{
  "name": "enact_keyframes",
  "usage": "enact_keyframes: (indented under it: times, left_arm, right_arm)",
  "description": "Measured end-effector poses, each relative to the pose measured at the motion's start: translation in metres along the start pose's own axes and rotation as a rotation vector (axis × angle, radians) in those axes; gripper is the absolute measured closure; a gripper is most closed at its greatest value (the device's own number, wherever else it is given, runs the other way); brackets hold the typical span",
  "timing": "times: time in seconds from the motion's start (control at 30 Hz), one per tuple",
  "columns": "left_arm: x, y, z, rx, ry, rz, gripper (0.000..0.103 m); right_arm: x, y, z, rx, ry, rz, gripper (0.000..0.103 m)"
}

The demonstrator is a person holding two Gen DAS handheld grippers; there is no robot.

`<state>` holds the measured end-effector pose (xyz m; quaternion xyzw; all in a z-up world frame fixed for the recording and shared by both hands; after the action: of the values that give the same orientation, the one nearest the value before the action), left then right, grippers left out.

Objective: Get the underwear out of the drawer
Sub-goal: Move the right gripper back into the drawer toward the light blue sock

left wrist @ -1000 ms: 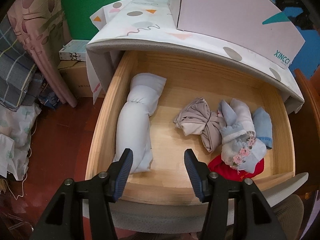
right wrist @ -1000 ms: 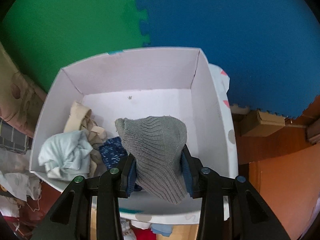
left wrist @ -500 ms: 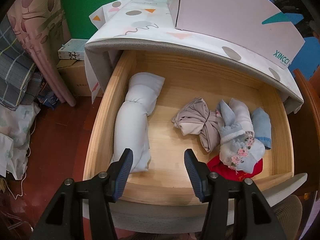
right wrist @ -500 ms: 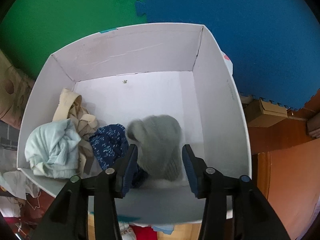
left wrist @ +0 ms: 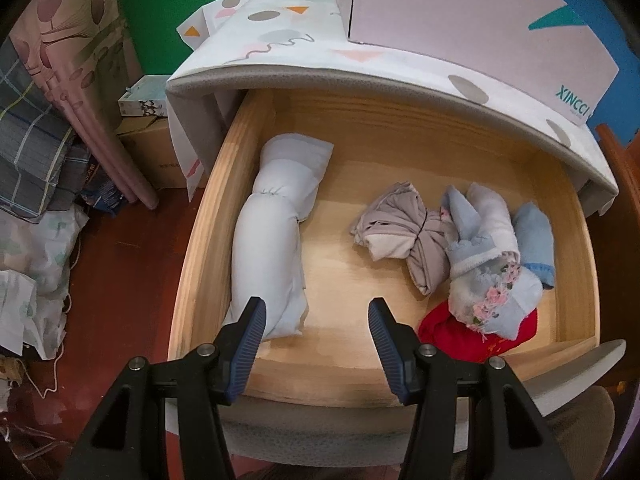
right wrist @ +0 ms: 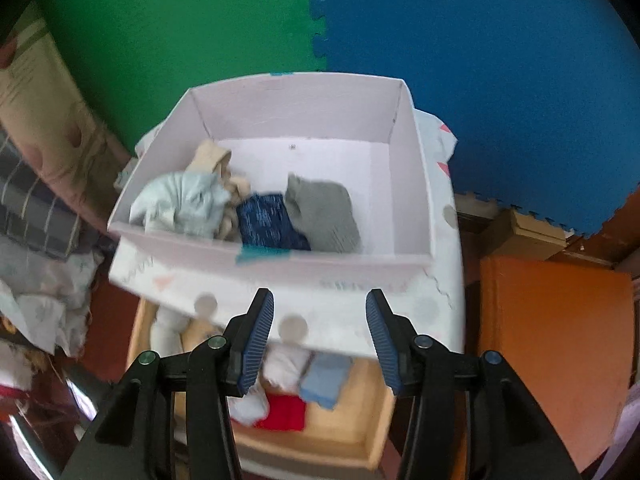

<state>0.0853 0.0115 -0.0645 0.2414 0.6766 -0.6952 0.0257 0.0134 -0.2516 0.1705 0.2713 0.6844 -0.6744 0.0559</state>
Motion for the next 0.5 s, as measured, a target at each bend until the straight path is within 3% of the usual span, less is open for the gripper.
enact_keyframes:
  times: [0.2, 0.5]
  left_arm:
    - [0.001, 0.002, 0.002, -0.033, 0.024, -0.018, 0.048]
    - [0.002, 0.003, 0.000, -0.042, 0.028, -0.024, 0.048]
  right_arm:
    - [0.050, 0.019, 0.011, 0.000, 0.012, -0.092, 0.057]
    - [0.106, 0.088, 0.017, 0.022, 0.032, -0.247, 0.057]
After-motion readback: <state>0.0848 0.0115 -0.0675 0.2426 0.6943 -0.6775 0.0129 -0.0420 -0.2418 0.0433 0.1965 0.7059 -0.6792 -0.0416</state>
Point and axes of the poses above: each gripper's, at about its wrist camera, not at the fingertips, and y roughly the way its jaws point, z to its right, x to its underside, the point moved 1 cm from there along y, roughly the way its jaws point, and after that the axes turned 7 degrees about y, right-handed, at the moved point
